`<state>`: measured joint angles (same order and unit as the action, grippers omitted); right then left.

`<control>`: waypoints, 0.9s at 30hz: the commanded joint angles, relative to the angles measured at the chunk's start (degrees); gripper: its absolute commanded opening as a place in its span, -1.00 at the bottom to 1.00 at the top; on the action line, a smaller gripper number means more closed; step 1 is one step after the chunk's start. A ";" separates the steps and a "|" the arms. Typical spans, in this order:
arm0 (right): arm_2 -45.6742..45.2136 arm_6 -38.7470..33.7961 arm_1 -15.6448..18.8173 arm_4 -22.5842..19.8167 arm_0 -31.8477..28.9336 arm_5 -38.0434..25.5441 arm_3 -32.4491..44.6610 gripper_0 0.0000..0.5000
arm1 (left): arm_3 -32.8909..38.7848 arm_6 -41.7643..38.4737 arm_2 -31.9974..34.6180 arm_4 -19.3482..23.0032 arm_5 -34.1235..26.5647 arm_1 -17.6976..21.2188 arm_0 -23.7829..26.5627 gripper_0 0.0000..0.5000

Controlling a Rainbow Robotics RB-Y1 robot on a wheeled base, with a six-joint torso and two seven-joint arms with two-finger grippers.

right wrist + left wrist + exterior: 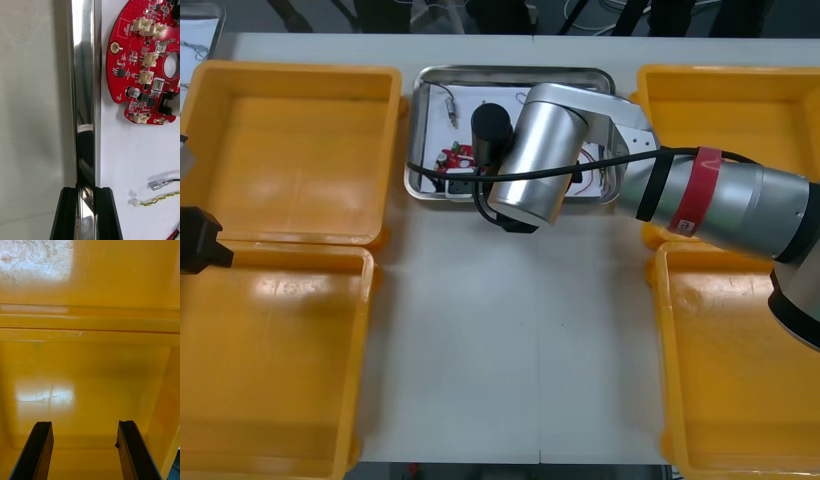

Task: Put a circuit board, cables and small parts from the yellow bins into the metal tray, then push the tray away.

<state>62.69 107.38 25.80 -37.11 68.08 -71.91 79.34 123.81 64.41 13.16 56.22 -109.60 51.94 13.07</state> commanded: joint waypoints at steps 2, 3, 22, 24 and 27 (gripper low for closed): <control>0.15 2.48 0.92 -1.39 4.25 2.39 -2.61 -1.00 | 1.61 5.37 1.78 -0.05 -0.40 2.73 -1.38 1.00; 0.15 2.48 0.92 -1.39 4.52 2.92 -2.96 -1.00 | 1.61 5.37 1.78 -0.05 -0.40 2.73 -1.38 1.00; 0.15 3.71 0.57 -3.06 6.19 7.13 -7.62 -1.00 | 1.61 5.37 1.78 -0.05 -0.40 2.73 -1.38 1.00; 0.15 3.80 0.66 -3.06 6.10 7.31 -7.62 -0.66 | 1.61 5.37 1.78 -0.05 -0.40 2.73 -1.38 1.00; 0.15 3.80 0.57 -3.06 6.19 7.31 -7.62 0.48 | 1.61 5.37 1.78 -0.05 -0.40 2.73 -1.38 1.00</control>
<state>62.72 109.54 25.80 -39.77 71.16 -65.27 71.59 123.81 64.41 13.16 56.22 -109.60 51.94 13.06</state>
